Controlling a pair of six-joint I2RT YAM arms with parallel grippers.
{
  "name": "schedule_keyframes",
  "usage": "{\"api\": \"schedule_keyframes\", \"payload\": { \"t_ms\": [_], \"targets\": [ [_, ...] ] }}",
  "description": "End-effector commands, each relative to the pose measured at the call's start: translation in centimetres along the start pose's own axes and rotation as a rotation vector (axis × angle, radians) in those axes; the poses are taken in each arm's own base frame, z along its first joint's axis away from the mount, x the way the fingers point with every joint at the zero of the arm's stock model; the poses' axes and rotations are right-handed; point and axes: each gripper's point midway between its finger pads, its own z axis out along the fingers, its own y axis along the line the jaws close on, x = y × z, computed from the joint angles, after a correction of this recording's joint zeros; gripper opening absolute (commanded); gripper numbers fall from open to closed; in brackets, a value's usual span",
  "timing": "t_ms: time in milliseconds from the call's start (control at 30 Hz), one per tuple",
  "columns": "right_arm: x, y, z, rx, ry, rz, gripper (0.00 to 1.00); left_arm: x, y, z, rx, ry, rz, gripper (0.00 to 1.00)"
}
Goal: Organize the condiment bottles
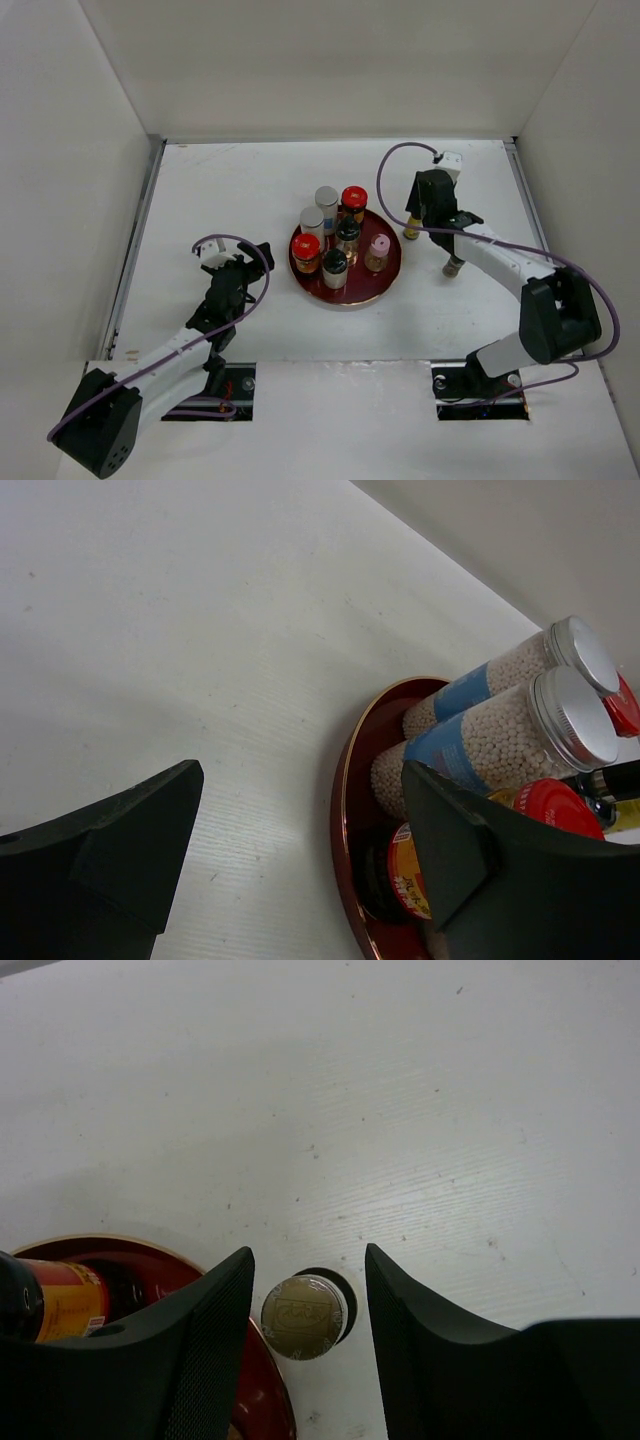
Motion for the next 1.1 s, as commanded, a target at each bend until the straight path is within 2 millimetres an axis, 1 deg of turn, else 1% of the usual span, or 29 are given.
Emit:
{"api": "schedule_keyframes", "payload": {
  "t_ms": [0, 33, 133, 200, 333, 467, 533, 600, 667, 767, 833, 900, 1067],
  "targets": [
    [-2.0, 1.0, 0.1, -0.031, -0.039, 0.011, 0.52, -1.0, -0.9, 0.1, 0.031, -0.037, -0.029, 0.8],
    [-1.9, 1.2, 0.1, -0.034, -0.034, 0.008, 0.53, -1.0, -0.9, 0.2, 0.031, -0.034, -0.028, 0.8],
    [-1.4, 0.8, 0.2, -0.013, -0.023, -0.001, 0.53, -0.7, -1.0, 0.2, 0.033, -0.025, -0.021, 0.8],
    [-1.4, 0.6, 0.0, -0.002, -0.025, -0.002, 0.53, -0.9, -1.0, 0.2, 0.033, -0.034, -0.025, 0.8],
    [-1.3, 0.5, -0.3, -0.003, -0.024, 0.001, 0.49, -0.7, -1.1, 0.1, 0.036, -0.026, -0.022, 0.8],
    [-1.0, 0.4, -0.4, 0.003, -0.006, -0.008, 0.46, -0.9, -1.1, 0.2, 0.037, -0.032, -0.027, 0.8],
    [-0.8, 0.5, -0.4, 0.002, -0.001, -0.011, 0.46, -0.7, -1.2, 0.1, 0.039, -0.024, -0.022, 0.8],
    [-0.6, 0.6, -0.5, 0.0, 0.005, -0.015, 0.48, -1.0, -1.2, 0.1, 0.04, -0.033, -0.027, 0.8],
    [-0.4, 0.5, -0.5, 0.004, 0.006, -0.013, 0.42, -1.0, -1.2, 0.1, 0.042, -0.035, -0.03, 0.8],
    [-1.1, 0.7, -1.1, -0.006, -0.016, 0.01, 0.31, -0.7, -1.2, 0.1, 0.042, -0.026, -0.023, 0.8],
    [-2.1, 0.7, -1.7, -0.005, -0.044, 0.021, 0.29, -1.0, -1.2, 0.1, 0.042, -0.035, -0.03, 0.8],
    [-3.3, 0.6, -2.5, -0.009, -0.074, 0.036, 0.28, -0.8, -1.2, 0.1, 0.04, -0.028, -0.024, 0.8],
    [-6.8, 1.5, -5.7, -0.071, -0.166, 0.072, 0.27, -0.9, -1.2, 0.1, 0.041, -0.032, -0.027, 0.8]
  ]
}}
